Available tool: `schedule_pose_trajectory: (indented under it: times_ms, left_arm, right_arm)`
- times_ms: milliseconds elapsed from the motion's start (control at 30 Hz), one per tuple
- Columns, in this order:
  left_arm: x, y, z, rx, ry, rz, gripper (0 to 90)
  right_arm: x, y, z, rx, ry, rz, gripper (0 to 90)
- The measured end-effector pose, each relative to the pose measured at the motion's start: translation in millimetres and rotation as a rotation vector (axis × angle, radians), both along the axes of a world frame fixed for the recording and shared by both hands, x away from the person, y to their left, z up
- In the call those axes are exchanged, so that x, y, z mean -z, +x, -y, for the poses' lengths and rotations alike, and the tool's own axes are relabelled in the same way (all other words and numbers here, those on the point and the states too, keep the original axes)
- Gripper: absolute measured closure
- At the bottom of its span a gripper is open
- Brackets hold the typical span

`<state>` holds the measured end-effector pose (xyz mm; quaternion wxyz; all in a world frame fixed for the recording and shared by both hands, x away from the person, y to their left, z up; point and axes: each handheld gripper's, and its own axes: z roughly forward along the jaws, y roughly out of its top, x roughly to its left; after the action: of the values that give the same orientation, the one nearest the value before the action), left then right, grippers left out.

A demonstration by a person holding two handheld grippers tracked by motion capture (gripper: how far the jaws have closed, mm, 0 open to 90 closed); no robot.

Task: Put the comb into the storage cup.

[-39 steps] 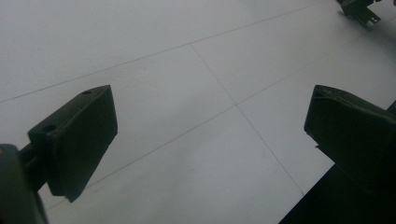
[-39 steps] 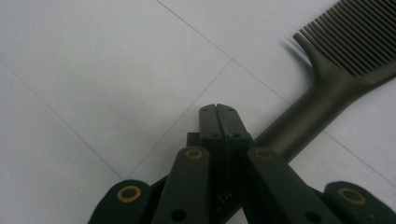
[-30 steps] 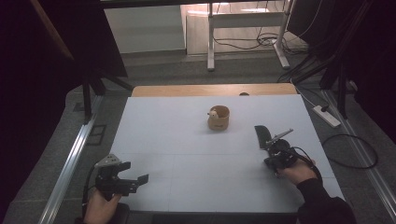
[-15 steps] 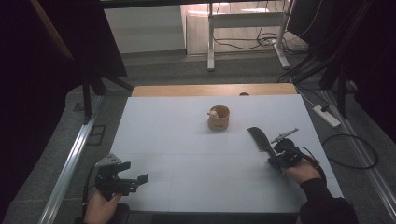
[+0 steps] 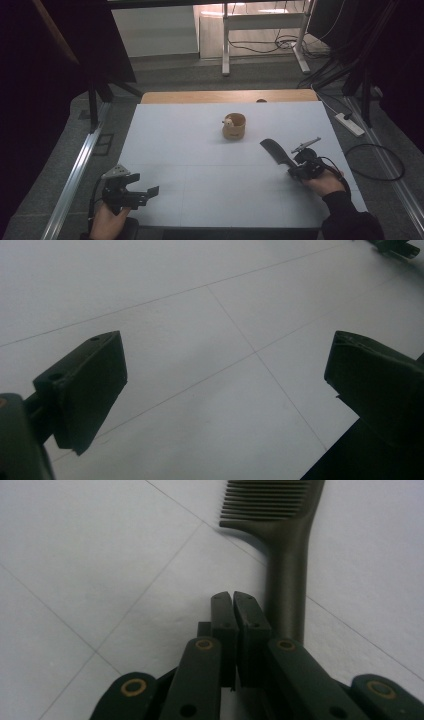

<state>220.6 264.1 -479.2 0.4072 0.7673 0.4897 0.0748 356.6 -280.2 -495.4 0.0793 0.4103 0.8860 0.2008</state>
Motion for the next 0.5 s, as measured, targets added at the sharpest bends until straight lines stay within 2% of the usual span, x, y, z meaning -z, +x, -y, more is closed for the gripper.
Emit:
schedule_pose_trajectory:
  times_ms: [333,500]
  left_arm:
    - [-1.0,-1.1,4.7,0.017,0.040,0.014,4.2]
    - [-1.3,-1.4,5.1,0.016,0.049,0.017,4.4]
  right_arm:
    - [-13.1,-7.7,-8.6,-0.026,0.029,0.058,76.4]
    - [-17.6,-10.3,-11.6,-0.025,0.027,0.091,65.0]
